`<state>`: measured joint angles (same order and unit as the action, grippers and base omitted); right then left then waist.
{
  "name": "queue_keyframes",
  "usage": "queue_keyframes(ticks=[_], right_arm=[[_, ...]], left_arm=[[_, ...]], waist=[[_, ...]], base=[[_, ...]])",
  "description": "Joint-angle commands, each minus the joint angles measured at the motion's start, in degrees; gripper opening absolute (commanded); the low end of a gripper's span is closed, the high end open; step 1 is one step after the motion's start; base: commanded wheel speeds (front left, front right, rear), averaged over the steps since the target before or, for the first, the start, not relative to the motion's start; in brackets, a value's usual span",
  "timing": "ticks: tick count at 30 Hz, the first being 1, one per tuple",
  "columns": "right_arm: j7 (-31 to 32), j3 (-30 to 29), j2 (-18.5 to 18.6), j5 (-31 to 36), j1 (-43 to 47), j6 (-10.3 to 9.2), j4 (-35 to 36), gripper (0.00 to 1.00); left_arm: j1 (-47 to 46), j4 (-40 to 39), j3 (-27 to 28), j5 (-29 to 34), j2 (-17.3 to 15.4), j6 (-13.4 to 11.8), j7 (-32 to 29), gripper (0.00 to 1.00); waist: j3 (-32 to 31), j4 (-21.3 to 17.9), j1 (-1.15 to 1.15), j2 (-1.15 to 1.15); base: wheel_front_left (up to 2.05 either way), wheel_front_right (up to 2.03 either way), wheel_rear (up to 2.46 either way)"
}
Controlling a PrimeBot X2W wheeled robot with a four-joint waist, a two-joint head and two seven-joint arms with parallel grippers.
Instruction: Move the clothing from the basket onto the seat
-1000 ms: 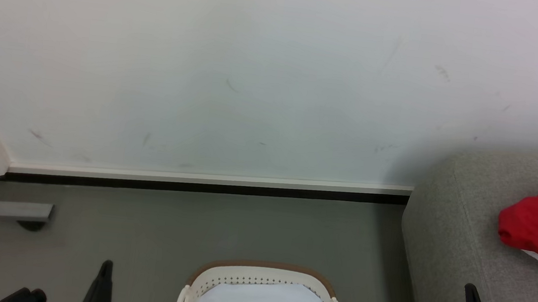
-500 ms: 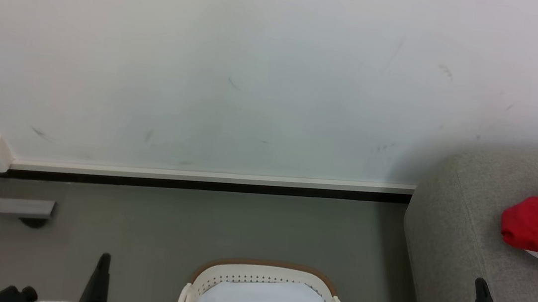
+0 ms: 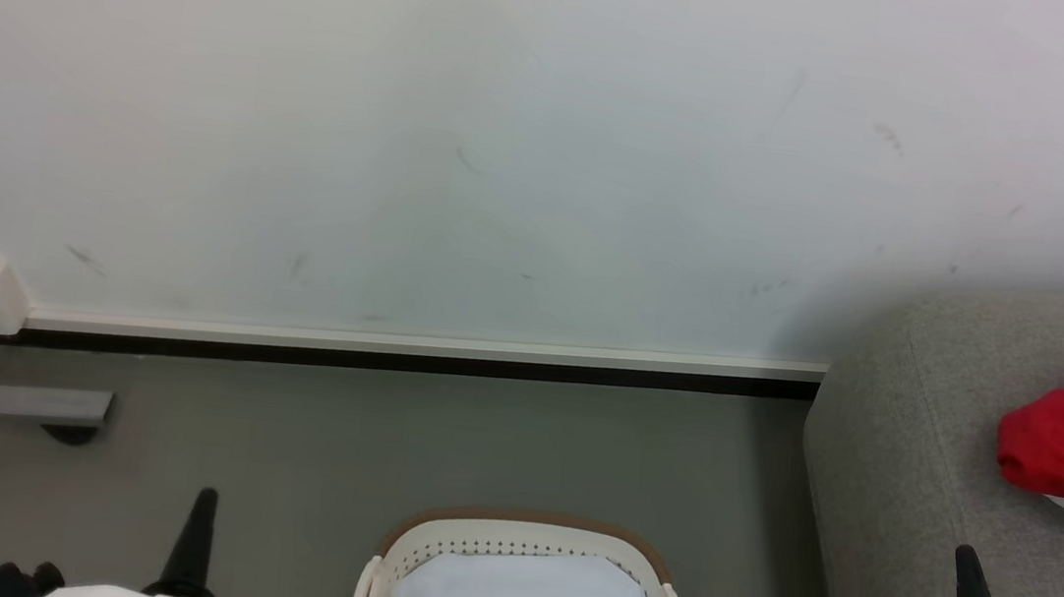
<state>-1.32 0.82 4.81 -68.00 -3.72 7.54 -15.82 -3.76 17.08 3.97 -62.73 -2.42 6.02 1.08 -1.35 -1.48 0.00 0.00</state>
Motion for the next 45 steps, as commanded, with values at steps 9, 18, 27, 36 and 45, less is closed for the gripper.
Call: queue_keyframes(ticks=[9, 18, 27, 36, 45], right_arm=[[1.5, -1.7, -0.3, -5.1, -1.6, -0.05, 0.9, 0.00], [2.9, -2.9, -0.5, -9.2, -1.9, -0.06, 1.1, 0.00], [4.0, -4.0, -0.8, -12.9, -2.2, -0.07, 1.3, 0.00], [5.0, -4.8, -1.1, -16.0, -2.3, -0.07, 1.5, 0.00], [6.0, -5.8, -1.4, -19.1, -2.4, -0.08, 1.7, 0.00]], left_arm=[[-1.5, -1.2, 0.7, -6.3, -0.5, 0.6, -1.6, 0.00], [-1.8, -1.6, 1.1, -11.1, -0.5, 0.8, -2.8, 0.00], [-2.0, -2.0, 1.6, -15.7, -0.6, 1.0, -4.0, 0.00], [-2.1, -2.3, 1.9, -19.4, -0.6, 1.1, -5.1, 0.00], [-2.4, -2.6, 2.2, -23.4, -0.6, 1.3, -6.1, 0.00]], waist=[[0.2, 0.2, 0.00, 0.00], [0.5, 0.4, 0.00, 0.00], [0.7, 0.7, 0.00, 0.00], [0.9, 0.8, 0.00, 0.00], [1.1, 1.1, 0.00, 0.00]], base=[[0.00, 0.00, 0.00], [0.00, 0.00, 0.00], [0.00, 0.00, 0.00], [0.00, 0.00, 0.00], [0.00, 0.00, 0.00]])
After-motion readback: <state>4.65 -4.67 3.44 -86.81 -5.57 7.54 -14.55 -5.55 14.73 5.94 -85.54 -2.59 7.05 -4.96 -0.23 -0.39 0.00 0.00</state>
